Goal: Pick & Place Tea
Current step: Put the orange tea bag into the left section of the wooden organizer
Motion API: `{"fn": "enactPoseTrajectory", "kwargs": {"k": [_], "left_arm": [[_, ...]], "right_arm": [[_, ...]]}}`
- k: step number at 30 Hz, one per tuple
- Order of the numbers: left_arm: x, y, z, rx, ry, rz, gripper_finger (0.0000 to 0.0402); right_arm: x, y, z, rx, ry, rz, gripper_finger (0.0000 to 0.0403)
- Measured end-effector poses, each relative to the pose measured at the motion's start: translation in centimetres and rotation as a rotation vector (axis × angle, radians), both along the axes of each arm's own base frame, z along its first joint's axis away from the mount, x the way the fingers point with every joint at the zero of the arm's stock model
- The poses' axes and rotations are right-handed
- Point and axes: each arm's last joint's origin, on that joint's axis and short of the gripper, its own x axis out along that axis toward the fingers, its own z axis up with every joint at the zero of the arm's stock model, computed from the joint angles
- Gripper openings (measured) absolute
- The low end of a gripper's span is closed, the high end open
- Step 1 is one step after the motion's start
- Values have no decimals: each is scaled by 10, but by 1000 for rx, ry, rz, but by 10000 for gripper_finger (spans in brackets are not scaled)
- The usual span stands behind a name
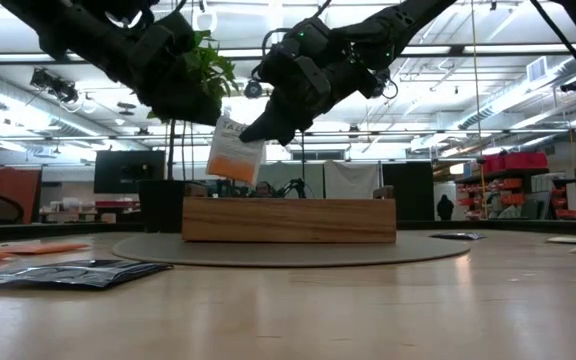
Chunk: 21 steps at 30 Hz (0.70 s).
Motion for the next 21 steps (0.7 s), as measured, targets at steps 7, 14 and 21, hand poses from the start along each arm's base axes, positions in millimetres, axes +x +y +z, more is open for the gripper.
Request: {"fn": "enactPoseTrajectory", "kwargs": {"k": [7, 14, 21], "left_arm": [[3, 0, 0, 6, -18, 3, 242], [7, 1, 0, 24, -37, -4, 230], [15, 1, -11, 11, -4, -15, 206]], "right_arm": [[1, 1, 1, 7, -8, 7, 0], [1, 1, 1, 10, -14, 14, 0], [3, 2, 5, 18, -28, 30, 0]]}}
